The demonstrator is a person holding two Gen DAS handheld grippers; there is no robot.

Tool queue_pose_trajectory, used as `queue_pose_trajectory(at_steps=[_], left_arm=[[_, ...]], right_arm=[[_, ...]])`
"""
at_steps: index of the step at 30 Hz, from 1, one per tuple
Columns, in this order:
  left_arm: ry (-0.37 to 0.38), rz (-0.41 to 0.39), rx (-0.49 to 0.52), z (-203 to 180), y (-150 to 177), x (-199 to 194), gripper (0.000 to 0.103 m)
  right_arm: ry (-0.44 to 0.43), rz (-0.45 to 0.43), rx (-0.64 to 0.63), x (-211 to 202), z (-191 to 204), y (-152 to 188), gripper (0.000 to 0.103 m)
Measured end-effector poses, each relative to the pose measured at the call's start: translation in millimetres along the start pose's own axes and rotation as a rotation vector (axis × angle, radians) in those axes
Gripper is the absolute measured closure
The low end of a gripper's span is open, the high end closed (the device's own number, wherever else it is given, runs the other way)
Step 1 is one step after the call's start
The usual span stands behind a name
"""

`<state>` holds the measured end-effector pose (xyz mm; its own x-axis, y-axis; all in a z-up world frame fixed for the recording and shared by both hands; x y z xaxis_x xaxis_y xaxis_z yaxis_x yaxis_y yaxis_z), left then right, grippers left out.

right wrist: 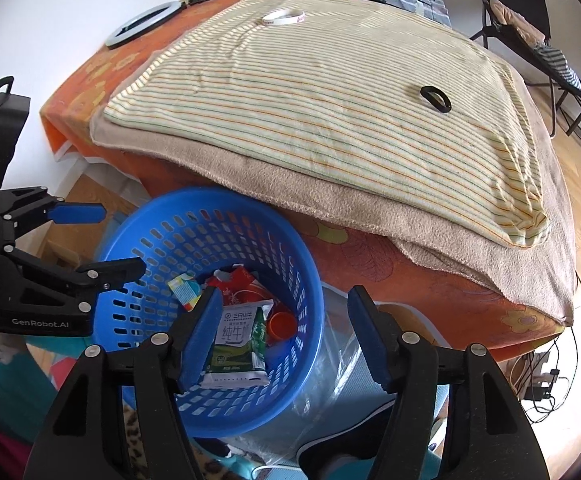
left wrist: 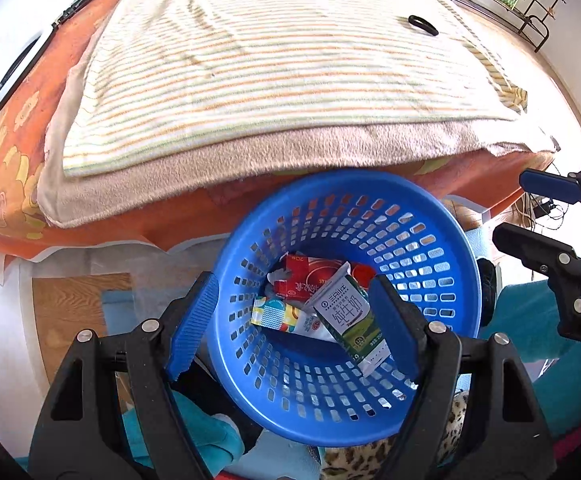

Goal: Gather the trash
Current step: 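Move both tools back over the bed toward the wristband and hair tie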

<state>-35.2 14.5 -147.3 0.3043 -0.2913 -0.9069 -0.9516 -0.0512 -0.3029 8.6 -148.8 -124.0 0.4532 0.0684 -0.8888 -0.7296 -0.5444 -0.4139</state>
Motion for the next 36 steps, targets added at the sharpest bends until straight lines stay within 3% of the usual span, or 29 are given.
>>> queue_pose_trajectory(at_steps=[11,18,21,26,36], left_arm=[[-0.013,-0.106,-0.012,31,-84,-28,0.023],[0.01,-0.131,-0.036,45,-142,-29,0.023],[0.013,-0.132,-0.035,50,-169,-24,0.023],[-0.013,-0.139,-0.037,64,-215,-11,0.023],[-0.096,-0.115,-0.047,98,-287,34,0.021]], right_arm=[[-0.021,-0.054,0.115,0,-50,-49,0.037],[0.012,-0.052,0.174,17,-81,-79,0.036],[0.036,-0.046,0.177,29,-91,-94,0.027],[0.041,-0.065,0.157,49,-109,-118,0.026],[0.027,-0.015,0.129,85,-125,-151,0.026]])
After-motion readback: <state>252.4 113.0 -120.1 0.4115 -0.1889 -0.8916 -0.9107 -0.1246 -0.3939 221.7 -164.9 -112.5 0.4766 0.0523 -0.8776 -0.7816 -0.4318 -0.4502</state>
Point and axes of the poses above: each gripper's, at about its wrist camera, not at the fingertips, and x roughly the way its jaws point, z to its left, y to its underside, the point moved 2 cm from there along x, roughly the way its jaws point, and after that the axes turned 15 degrees about y, right-handed, at the moved point
